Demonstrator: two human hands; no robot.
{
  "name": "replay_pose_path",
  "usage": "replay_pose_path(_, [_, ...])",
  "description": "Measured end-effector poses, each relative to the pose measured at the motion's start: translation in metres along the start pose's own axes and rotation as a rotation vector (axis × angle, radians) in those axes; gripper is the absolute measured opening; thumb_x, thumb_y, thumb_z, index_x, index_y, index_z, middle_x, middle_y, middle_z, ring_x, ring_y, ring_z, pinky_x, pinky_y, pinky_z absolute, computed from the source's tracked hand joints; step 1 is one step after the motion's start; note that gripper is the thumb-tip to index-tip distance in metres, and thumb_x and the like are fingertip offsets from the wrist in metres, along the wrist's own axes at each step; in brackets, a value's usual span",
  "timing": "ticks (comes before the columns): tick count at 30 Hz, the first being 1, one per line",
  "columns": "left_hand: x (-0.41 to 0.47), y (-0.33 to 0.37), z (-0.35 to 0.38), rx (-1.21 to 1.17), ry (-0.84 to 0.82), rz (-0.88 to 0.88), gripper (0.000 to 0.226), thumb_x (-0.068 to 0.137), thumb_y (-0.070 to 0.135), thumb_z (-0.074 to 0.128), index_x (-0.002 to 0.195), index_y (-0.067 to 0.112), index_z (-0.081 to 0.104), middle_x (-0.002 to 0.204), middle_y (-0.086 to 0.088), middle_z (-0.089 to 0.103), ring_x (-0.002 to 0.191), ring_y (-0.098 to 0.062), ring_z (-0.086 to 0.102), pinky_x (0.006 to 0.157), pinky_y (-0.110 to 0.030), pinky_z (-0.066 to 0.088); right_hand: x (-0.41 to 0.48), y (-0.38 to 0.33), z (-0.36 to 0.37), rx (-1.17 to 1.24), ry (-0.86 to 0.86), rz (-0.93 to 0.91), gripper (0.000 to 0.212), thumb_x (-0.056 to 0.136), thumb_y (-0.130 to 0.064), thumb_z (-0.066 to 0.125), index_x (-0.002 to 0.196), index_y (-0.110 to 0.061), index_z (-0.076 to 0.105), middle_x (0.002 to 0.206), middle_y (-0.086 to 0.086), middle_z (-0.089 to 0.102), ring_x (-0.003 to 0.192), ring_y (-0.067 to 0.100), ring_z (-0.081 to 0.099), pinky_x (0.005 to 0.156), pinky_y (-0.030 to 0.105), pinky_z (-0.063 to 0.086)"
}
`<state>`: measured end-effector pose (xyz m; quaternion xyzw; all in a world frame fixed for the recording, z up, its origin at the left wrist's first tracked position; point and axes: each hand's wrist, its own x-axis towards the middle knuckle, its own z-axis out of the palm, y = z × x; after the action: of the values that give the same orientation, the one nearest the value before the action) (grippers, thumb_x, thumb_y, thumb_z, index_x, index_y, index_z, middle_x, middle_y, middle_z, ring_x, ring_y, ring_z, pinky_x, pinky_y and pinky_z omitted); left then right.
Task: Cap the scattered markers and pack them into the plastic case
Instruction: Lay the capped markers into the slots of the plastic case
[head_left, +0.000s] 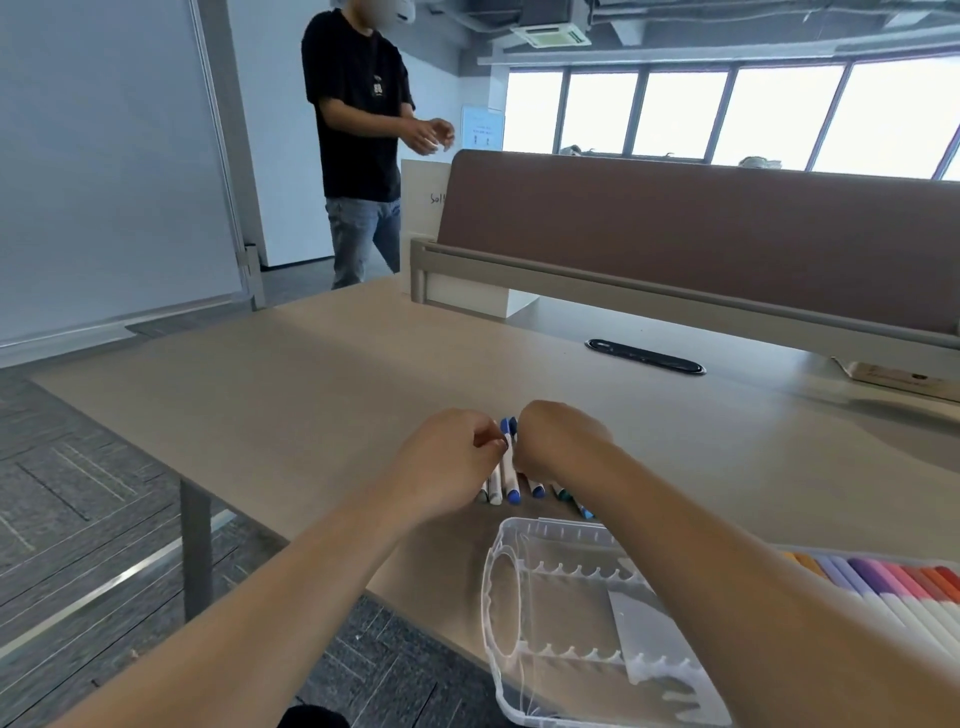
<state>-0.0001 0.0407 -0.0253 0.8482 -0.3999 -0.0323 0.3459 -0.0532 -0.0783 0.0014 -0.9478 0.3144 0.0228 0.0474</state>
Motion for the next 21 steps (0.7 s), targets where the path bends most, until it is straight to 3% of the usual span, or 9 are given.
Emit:
replay_pose_path(2, [-0.003,0.000,0.000,-0.010,0.003,-0.006,0.028,0.094,0.023,0.052,0.068,0.015,0.060,0.067,-0.004,0.057,0.062,-0.018,0.050,0.055,-0.030,0.033,-0.002,0.001,-0.001,-0.019,-0.005,-0.005,0.026,0.086,-0.008,0.065,0.066,-0.016,0.051,0.073,0.002,0.053,0.070,0.020,0.053,0.073,0.031,0.049])
replay_pose_path(9, [-0.021,0.030,0.004,-0.003,-0.002,-0.007,0.018,0.095,0.022,0.050,0.087,0.016,0.065,0.079,0.005,0.062,0.071,-0.010,0.057,0.062,-0.026,0.043,-0.026,0.024,-0.014,0.083,-0.052,-0.034,0.030,0.090,-0.016,0.065,0.067,-0.018,0.047,0.072,0.003,0.050,0.074,0.020,0.056,0.064,0.026,0.045])
replay_pose_path(11, [-0.027,0.050,0.011,-0.012,-0.031,0.022,0.019,0.095,0.019,0.049,0.090,0.014,0.067,0.083,0.002,0.065,0.076,-0.017,0.062,0.067,-0.027,0.047,-0.046,0.040,-0.024,0.127,-0.124,-0.037,0.028,0.090,-0.017,0.064,0.065,-0.015,0.052,0.068,0.004,0.053,0.065,0.019,0.057,0.060,0.024,0.046])
replay_pose_path(14, [-0.038,0.080,0.022,0.068,-0.087,0.060,0.023,0.096,0.012,0.043,0.093,0.019,0.065,0.086,0.007,0.062,0.081,-0.015,0.060,0.057,-0.012,0.039,-0.079,0.069,-0.038,0.171,-0.278,-0.028,0.031,0.090,-0.018,0.059,0.061,-0.010,0.059,0.061,0.005,0.055,0.048,0.016,0.045,0.053,0.024,0.037])
replay_pose_path(17, [-0.046,0.104,0.037,0.038,-0.207,0.073,0.047,0.093,0.001,0.039,0.127,0.024,0.061,0.132,0.007,0.060,0.114,-0.015,0.059,0.084,-0.020,0.049,-0.106,0.101,-0.045,0.203,-0.389,0.010,0.033,0.092,-0.018,0.052,0.060,-0.010,0.054,0.057,0.004,0.050,0.043,0.015,0.036,0.047,0.024,0.028])
replay_pose_path(21, [-0.058,0.128,0.057,0.104,-0.326,0.152,0.047,0.091,0.005,0.045,0.130,0.028,0.058,0.143,0.006,0.051,0.130,-0.016,0.047,0.103,-0.027,0.039,-0.133,0.134,-0.046,0.250,-0.434,0.044,0.025,0.088,-0.018,0.054,0.066,-0.008,0.062,0.060,0.006,0.053,0.045,0.016,0.038,0.047,0.024,0.028])
